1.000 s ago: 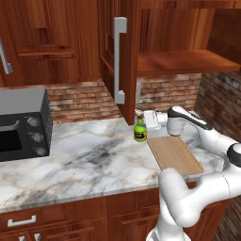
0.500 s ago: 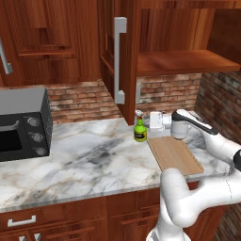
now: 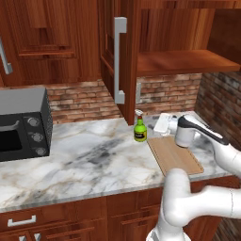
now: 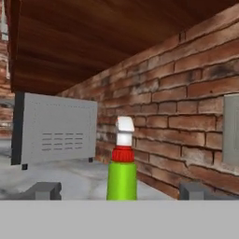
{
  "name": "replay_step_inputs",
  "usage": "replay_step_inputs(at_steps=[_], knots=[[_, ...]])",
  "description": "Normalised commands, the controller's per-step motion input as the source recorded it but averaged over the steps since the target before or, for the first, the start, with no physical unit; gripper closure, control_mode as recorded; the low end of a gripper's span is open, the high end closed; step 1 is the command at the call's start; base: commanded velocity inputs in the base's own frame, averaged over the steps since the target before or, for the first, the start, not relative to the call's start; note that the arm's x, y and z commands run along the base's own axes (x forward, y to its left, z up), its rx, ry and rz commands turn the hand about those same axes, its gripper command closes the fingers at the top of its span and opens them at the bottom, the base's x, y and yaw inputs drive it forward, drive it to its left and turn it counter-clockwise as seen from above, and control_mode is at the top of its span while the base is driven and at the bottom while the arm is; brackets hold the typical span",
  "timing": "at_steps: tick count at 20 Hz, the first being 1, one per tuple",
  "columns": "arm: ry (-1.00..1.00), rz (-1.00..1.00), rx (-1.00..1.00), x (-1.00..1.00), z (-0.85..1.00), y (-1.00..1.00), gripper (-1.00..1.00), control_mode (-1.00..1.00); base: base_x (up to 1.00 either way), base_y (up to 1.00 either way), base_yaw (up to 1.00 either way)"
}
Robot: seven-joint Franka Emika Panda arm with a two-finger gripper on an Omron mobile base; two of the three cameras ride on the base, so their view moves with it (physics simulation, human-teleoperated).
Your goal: Grab the spray bottle from the cabinet, then place it next to the cutting board for sanitizing. Then grab the dish brush from the countertop next to the sink and place it next to the cutting board.
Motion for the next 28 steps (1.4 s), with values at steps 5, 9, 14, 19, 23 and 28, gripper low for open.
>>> replay_step_inputs(at_steps=[5,9,14,19,23,28], knots=[[-0.04,-0.15,0.01,-0.4,0.24,-0.09,-1.0,-1.0,0.0,0.0,0.0],[0.0,-0.1,0.0,-0.48,0.52,-0.01,-1.0,-1.0,0.0,0.0,0.0],[0.01,-0.06,0.0,-0.13,0.54,0.0,-1.0,-1.0,0.0,0.0,0.0],[0.02,-0.08,0.0,-0.27,0.59,-0.1,-1.0,-1.0,0.0,0.0,0.0],[0.04,-0.06,0.0,-0.58,0.65,-0.03,-1.0,-1.0,0.0,0.0,0.0],[0.01,-0.04,-0.01,-0.76,0.49,-0.07,-1.0,-1.0,0.0,0.0,0.0]])
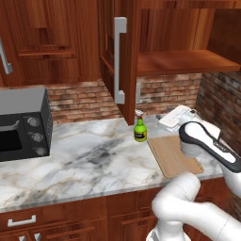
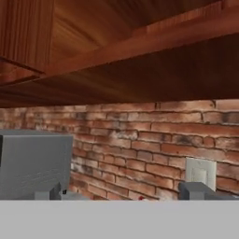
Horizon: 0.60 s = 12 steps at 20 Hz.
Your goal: Grab the spray bottle from the cabinet, then place it next to the cutting board for sanitizing. Then grab the dish brush from the countertop next to the sink and place it next to the cutting board.
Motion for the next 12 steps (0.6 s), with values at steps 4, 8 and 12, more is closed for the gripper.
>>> replay_step_inputs(at_steps=[4,8,12], knots=[[0.0,-0.01,-0.01,-0.87,0.61,-0.19,-1.0,-1.0,0.0,0.0,0.0],[0.07,0.0,0.0,-0.73,0.75,-0.25,-1.0,-1.0,0.0,0.0,0.0],[0.2,-0.01,-0.03,-0.61,0.79,-0.23,-1.0,-1.0,0.0,0.0,0.0]])
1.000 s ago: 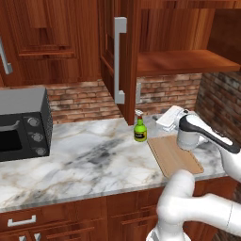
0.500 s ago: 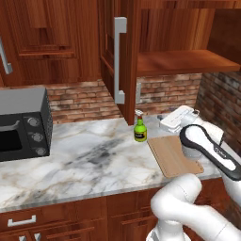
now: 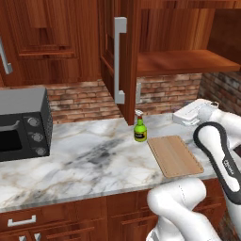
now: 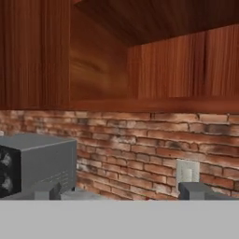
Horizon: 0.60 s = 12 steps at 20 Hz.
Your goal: Grab the spray bottle from the cabinet, then place it next to the cutting board for sanitizing. Then grab the dish brush from the countertop next to the sink and place it next to the cutting board.
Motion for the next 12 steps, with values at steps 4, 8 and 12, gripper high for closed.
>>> replay_step_inputs(at_steps=[4,8,12], knots=[[0.26,-0.05,-0.12,-0.65,0.79,-0.05,-1.0,-1.0,0.0,0.0,0.0],[0.33,-0.07,-0.15,-0.61,0.77,0.0,-1.0,-1.0,0.0,0.0,0.0],[0.3,-0.1,-0.14,-0.63,0.51,-0.05,-1.0,-1.0,0.0,0.0,0.0]])
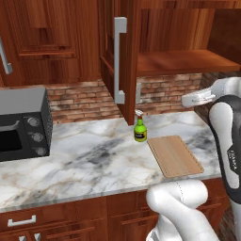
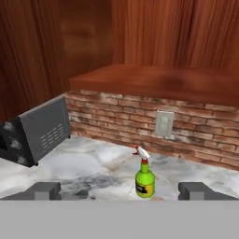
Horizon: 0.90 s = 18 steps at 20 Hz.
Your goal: Grab the spray bottle from the cabinet, then place it next to the cutting board for sanitizing. Then grab the dish brush from the countertop next to the sink and place it next to the cutting board.
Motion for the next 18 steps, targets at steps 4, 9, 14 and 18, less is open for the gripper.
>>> replay_step_inputs(at_steps=[4,9,14,18], knots=[[0.12,-0.12,-0.02,-0.51,0.04,-0.21,-1.0,-1.0,0.0,0.0,0.0],[0.04,-0.09,0.0,-0.42,0.0,-0.1,-1.0,-1.0,0.0,0.0,0.0],[0.0,-0.05,0.0,-0.26,-0.01,0.0,-1.0,-1.0,0.0,0.0,0.0],[0.0,0.0,-0.01,-0.07,-0.19,0.06,-1.0,-1.0,0.0,0.0,0.0]])
